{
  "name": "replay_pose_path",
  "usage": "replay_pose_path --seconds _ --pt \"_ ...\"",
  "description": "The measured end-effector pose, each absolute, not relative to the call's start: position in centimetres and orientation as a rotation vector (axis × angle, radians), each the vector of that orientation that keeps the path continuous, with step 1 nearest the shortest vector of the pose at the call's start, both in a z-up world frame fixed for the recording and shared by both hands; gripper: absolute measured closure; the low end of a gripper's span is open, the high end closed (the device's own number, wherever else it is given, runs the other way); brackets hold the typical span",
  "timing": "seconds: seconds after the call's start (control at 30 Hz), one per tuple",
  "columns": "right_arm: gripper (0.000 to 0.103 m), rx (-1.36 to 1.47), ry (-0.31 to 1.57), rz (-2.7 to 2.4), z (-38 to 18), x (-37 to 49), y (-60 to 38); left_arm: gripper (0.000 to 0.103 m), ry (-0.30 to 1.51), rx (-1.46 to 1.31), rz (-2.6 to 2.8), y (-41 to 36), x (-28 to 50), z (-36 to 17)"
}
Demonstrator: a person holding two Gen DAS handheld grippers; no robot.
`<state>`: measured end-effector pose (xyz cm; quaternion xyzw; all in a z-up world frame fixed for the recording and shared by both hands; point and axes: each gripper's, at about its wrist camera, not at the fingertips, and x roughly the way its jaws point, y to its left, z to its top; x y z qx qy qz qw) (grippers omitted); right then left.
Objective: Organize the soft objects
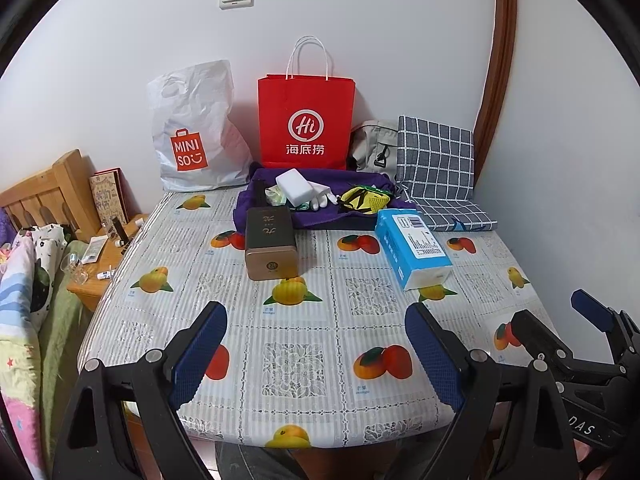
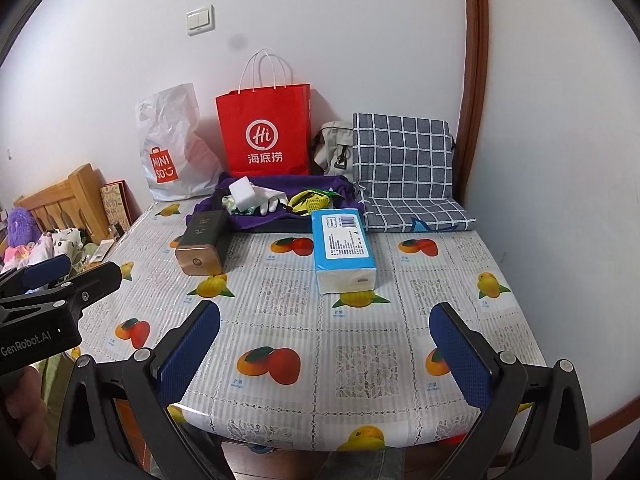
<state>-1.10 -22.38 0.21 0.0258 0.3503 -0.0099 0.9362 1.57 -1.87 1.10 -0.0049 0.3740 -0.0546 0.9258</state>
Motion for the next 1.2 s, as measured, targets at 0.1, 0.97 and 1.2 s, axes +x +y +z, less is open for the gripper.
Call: replay_pose_path --seconds 0.1,0.97,1.2 --pt "0.0 0.053 0.715 -0.019 0.17 -1.06 -22.47 0.013 0.767 -0.012 -0.113 -1.85 1.55 1.08" --pt "0.0 0.05 0.71 -0.025 0.37 -1.57 -22.3 0.013 0.766 -0.014 -0.115 -1.71 1.45 1.08" --pt "0.0 0.053 0.708 -0.027 0.52 -1.72 -22.31 0.013 0.764 -0.015 -0.109 -1.77 1.15 1.17"
